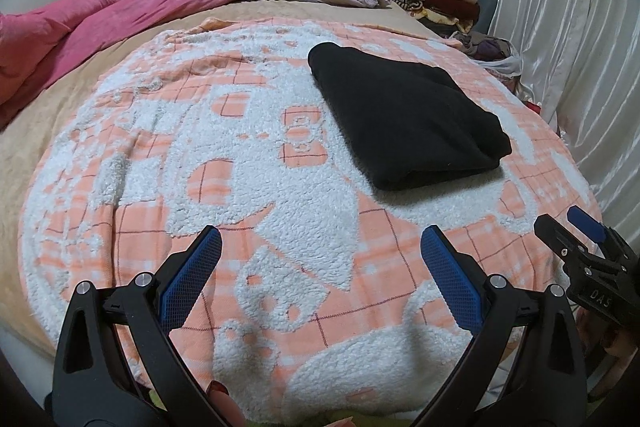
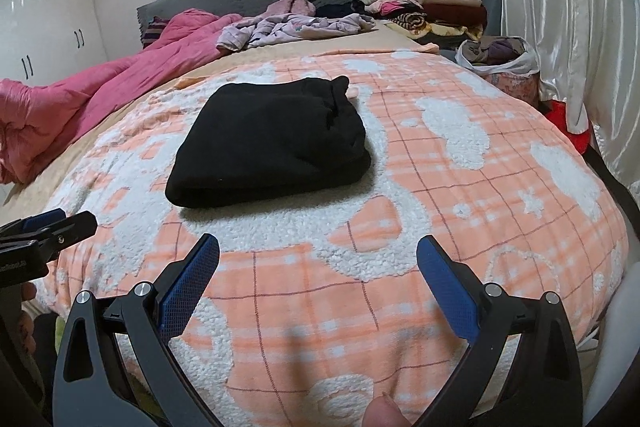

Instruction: Fold small clothes

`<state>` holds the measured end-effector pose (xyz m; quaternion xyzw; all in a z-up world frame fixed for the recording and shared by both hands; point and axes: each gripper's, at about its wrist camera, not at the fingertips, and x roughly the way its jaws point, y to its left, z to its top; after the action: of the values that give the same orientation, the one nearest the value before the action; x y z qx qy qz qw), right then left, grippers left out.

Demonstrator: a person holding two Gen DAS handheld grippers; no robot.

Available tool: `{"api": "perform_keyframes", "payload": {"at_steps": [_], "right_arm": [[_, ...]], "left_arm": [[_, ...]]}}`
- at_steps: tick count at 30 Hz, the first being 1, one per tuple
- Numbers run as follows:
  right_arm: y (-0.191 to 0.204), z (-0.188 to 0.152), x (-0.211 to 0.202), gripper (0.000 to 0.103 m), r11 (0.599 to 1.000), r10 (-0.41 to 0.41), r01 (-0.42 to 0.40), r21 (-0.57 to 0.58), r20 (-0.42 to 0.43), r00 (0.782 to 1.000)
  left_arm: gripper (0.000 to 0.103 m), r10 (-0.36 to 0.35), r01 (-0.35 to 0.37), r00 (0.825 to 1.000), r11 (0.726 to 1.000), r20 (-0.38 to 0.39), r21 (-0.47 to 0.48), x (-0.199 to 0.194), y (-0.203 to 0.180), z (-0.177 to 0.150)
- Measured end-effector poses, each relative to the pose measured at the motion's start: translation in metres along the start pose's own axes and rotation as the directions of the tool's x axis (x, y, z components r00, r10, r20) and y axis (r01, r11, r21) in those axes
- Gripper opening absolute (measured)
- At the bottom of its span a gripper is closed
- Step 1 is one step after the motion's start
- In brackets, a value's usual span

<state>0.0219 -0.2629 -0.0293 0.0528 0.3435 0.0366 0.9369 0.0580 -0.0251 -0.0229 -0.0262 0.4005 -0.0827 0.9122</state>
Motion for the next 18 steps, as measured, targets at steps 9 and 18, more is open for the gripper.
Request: {"api": "perform_keyframes", "payload": {"at_steps": [9,18], "right_arm": [[0.0003,0.0011,-0.0014,0.098,1.000,0.002,-0.002,-0.001,0.004,1.000],[0.0019,0.0006,-0.0012,0.098,1.000,0.010,-0.010,-0.005,-0.003,1.000]], "left_arm": [[0.093,0.010,-0.010,1.000,1.000,0.000,-0.001,-0.0001,0.0003,0.0012],[0.093,0.017,-0.017,1.000,1.000,0.003,-0.002,-0.0015,0.0036,0.0020]]}}
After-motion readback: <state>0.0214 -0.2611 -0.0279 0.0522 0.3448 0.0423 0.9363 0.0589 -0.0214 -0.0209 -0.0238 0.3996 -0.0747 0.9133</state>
